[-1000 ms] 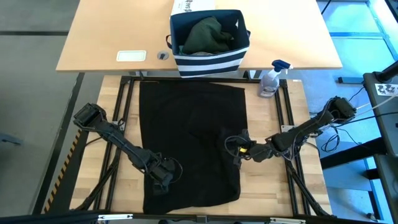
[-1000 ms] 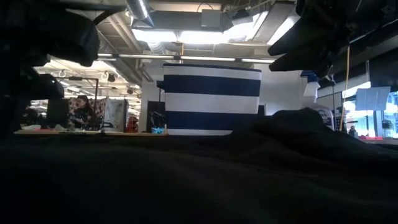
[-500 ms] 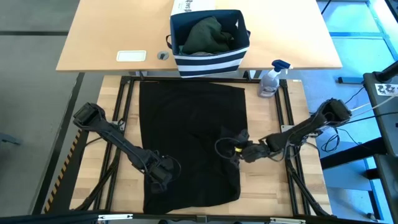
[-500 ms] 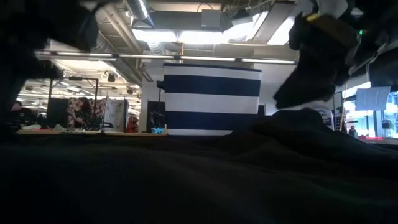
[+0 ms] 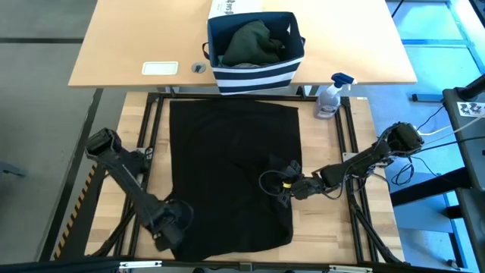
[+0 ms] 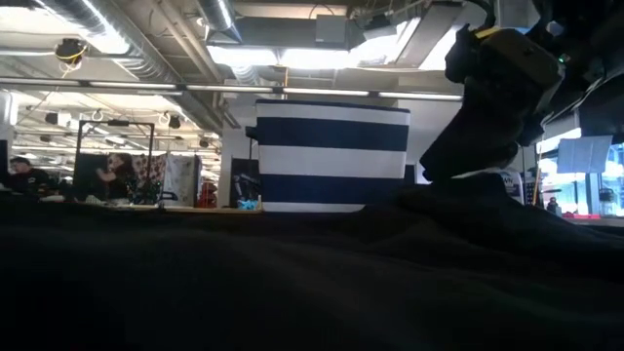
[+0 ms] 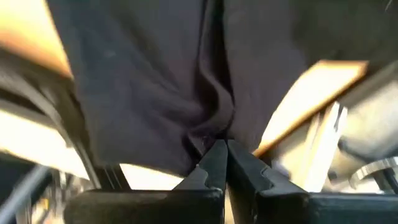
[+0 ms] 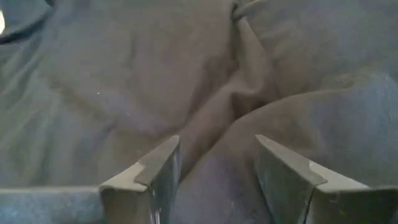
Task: Fold Laundry from Bin
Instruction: Fold the black shirt
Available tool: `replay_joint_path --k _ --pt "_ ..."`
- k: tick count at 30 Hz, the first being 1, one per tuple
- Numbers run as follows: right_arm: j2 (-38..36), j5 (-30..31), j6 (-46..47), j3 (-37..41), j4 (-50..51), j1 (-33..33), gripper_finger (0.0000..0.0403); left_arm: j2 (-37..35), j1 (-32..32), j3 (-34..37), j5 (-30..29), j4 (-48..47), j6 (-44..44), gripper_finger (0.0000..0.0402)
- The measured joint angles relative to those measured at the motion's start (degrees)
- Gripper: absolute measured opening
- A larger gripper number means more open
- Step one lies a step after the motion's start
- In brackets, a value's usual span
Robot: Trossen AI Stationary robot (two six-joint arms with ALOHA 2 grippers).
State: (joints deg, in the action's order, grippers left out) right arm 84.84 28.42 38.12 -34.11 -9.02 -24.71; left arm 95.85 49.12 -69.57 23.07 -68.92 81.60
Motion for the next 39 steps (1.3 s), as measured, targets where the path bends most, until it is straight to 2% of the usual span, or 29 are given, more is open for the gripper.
replay_joint_path --k 4,7,16,18,23,25,29,35,39 --pt "0.0 0.02 -1.05 0.0 -0.65 0.0 0.0198 0.0 3.53 0.12 6.19 2.13 5.08 0.0011" --pt "0.0 0.01 -1.13 0.0 -0.67 0.0 0.0198 0.0 4.39 -0.03 8.35 2.66 6.3 0.0033" --pt "0.0 -0.09 -1.15 0.0 0.87 0.0 0.0198 0.02 1.66 -0.51 4.07 1.57 1.3 0.0102" --pt "0.0 -0.1 -1.13 0.0 1.18 0.0 0.0198 0.02 0.42 -0.51 0.61 1.72 -1.24 0.011" --pt "0.0 -0.13 -1.13 0.0 1.47 0.0 0.0198 0.02 -4.5 -0.48 -16.62 6.21 -10.83 0.0117" --pt "0.0 -0.13 -1.13 0.0 1.91 0.0 0.0198 0.02 -7.37 0.06 -20.71 7.93 -14.2 0.0117" --pt "0.0 -0.17 -1.05 0.0 2.81 0.03 0.0198 0.02 -12.45 2.32 -26.84 10.38 -20.47 0.0109" --pt "3.59 -5.64 -1.17 -0.04 3.35 3.8 0.0198 0.02 -18.81 9.31 -29.46 21.0 -28.61 0.0094" --pt "5.39 -7.14 -0.66 -0.02 7.27 6.09 0.0198 0.04 -23.48 13.54 -32.87 25.48 -30.62 0.0088"
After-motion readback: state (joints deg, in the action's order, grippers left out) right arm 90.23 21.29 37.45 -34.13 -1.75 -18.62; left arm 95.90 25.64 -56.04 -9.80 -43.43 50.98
